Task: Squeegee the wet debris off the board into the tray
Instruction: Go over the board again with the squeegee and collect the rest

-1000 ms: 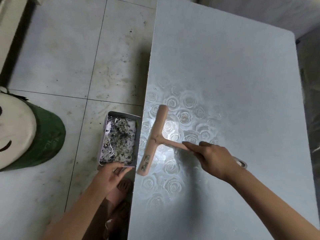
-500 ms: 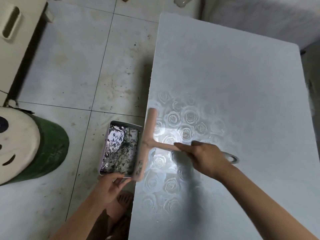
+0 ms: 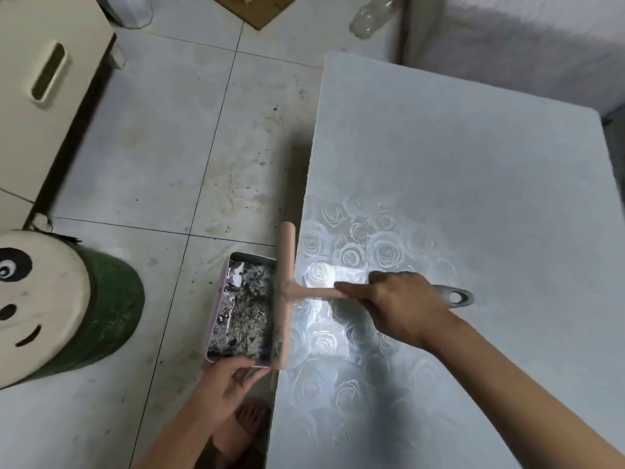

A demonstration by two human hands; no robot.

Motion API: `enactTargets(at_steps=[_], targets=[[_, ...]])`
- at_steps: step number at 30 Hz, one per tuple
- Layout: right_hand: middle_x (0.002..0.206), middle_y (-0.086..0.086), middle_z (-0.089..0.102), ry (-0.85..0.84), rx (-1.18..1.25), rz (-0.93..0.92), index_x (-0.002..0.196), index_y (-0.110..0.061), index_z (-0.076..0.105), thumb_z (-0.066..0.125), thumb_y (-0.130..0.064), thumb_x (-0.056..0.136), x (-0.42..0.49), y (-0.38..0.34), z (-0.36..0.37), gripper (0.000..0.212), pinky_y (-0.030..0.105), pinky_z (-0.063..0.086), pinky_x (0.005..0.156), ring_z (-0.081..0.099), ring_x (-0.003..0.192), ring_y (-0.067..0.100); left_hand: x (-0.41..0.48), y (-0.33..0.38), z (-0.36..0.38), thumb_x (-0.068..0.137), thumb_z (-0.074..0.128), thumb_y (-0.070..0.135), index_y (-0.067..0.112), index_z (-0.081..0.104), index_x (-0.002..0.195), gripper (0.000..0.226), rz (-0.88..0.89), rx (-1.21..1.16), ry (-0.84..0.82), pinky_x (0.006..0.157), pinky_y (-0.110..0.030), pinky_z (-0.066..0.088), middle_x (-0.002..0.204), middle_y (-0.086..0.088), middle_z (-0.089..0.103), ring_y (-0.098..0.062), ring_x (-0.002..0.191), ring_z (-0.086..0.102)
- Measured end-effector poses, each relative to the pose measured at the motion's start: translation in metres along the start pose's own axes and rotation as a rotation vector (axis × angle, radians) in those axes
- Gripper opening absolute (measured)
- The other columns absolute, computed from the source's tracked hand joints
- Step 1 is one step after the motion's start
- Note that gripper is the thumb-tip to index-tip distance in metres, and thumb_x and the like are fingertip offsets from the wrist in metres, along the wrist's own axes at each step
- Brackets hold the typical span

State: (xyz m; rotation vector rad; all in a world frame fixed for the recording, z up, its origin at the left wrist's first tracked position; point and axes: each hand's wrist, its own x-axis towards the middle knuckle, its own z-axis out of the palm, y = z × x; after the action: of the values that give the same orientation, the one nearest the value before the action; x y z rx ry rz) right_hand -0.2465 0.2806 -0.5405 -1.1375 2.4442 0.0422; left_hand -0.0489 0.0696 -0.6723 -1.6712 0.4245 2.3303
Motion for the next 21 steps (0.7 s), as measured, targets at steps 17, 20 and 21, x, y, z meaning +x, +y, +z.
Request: enactTargets(at_steps=[17,20,21], targets=[[0.082,0.000,0.047,0.077,0.029,0.187,0.137,-0.046,0.034,0.037,-0.027,0.097,-0.004,-0.049,-0.026,0.044,0.032,0.030,0.058,0.054,0.075,0.028,-0.012,0.010,0.004,0.084,0.036,-0.019,-0.003,0.055,0.089,0.026,-0.003,-0.061,0.024,0.057,-0.050,0.057,0.090,-0.022,0.062,-0.035,0.093,0.058],[0.074,-0.002,0.045,0.206,0.105,0.315,0.136,-0.048,0.035,0.037,-0.029,0.099,-0.026,-0.067,-0.034,0.042,0.033,0.026,0.052,0.040,0.062,0.025,-0.031,0.020,0.001,0.085,0.037,-0.017,-0.004,0.055,0.095,0.023,-0.023,-0.066,0.003,0.064,-0.052,0.055,0.098,-0.024,0.062,-0.039,0.099,0.057],[0.075,-0.002,0.047,0.210,0.150,0.353,0.137,-0.049,0.035,0.037,-0.031,0.100,-0.033,-0.074,-0.036,0.041,0.033,0.027,0.052,0.041,0.062,0.025,-0.039,0.024,0.000,0.086,0.038,-0.016,-0.005,0.054,0.096,0.022,-0.035,-0.067,-0.003,0.067,-0.052,0.054,0.102,-0.025,0.061,-0.041,0.101,0.056]])
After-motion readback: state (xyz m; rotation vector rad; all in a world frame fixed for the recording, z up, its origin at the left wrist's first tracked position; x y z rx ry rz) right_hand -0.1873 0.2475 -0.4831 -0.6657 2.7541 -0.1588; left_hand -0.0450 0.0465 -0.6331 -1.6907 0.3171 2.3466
